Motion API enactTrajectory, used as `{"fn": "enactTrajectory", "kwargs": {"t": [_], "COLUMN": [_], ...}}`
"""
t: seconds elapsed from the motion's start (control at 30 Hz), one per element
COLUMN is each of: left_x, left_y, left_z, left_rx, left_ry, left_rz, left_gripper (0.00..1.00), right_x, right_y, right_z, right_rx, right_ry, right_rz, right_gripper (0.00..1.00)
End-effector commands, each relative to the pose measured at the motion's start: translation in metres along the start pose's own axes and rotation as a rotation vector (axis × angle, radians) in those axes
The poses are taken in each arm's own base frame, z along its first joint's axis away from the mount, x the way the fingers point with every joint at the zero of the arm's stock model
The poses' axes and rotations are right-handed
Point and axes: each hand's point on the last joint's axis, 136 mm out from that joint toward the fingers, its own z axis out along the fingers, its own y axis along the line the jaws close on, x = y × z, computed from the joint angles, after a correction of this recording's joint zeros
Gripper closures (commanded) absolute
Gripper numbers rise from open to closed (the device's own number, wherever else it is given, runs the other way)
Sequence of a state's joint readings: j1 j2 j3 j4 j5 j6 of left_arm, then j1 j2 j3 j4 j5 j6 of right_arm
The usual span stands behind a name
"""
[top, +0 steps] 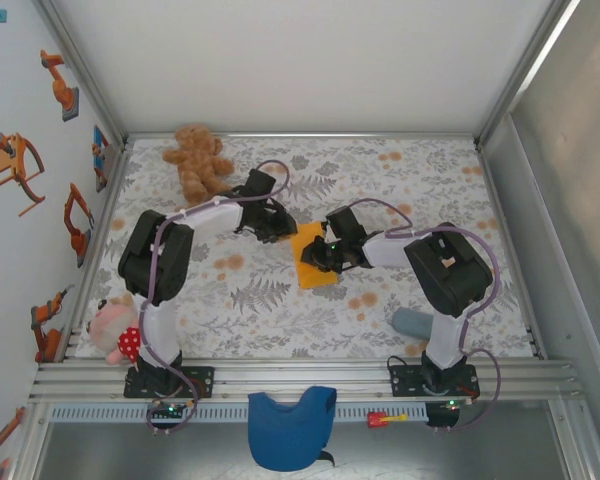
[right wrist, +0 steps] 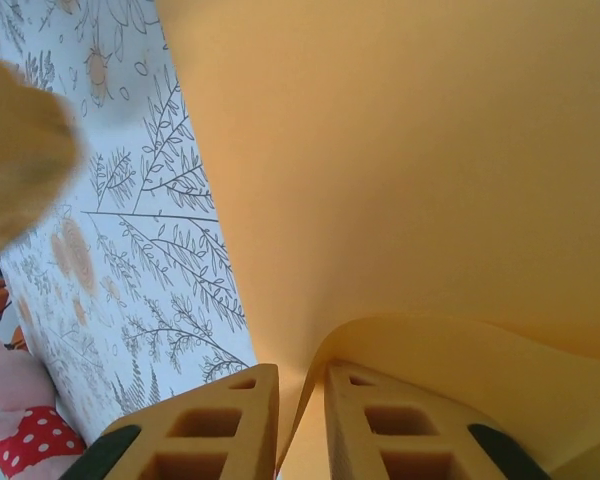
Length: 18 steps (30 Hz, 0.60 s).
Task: Fold a paper plane with a square sheet of paper (pick it up from the middle)
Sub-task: Perform the second fold on the square sheet of paper at the center of the table.
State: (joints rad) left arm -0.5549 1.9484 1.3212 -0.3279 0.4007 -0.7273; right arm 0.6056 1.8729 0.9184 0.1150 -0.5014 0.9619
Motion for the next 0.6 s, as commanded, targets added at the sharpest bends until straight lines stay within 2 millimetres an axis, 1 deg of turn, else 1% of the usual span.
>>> {"fn": "enactTrajectory", "kwargs": {"t": [0.0, 0.2, 0.27, 0.33, 0.37, 0.43, 0.57], "left_x": [-0.008, -0.007, -0.005, -0.001, 0.0, 0.004, 0.014], "left_y": [-0.001, 0.015, 0.015, 0.015, 0.015, 0.016, 0.012], "left_z": [-0.031, -0.053, -0.056, -0.057, -0.057, -0.055, -0.05], "left_rx": [0.005, -0.002, 0.005, 0.015, 0.023, 0.034, 0.068], "left_ry": [-0.064, -0.103, -0.109, -0.107, -0.104, -0.095, -0.068], "left_rz": [-0.016, -0.054, -0.057, -0.062, -0.062, -0.069, -0.077], "left_gripper": [0.76, 0.75, 0.74, 0.74, 0.74, 0.74, 0.78], "right_x": [0.008, 0.01, 0.01, 0.011, 0.011, 0.012, 0.015], "right_y": [-0.022, -0.025, -0.027, -0.029, -0.031, -0.034, -0.041], "right_z": [0.008, 0.007, 0.006, 0.006, 0.006, 0.006, 0.007], "right_rx": [0.076, 0.079, 0.085, 0.096, 0.103, 0.112, 0.137], "right_ry": [0.024, 0.023, 0.018, 0.015, 0.016, 0.02, 0.032], "right_rz": [0.035, 0.032, 0.029, 0.023, 0.022, 0.024, 0.03], "right_gripper": [0.76, 0.64, 0.58, 0.56, 0.56, 0.6, 0.75]}}
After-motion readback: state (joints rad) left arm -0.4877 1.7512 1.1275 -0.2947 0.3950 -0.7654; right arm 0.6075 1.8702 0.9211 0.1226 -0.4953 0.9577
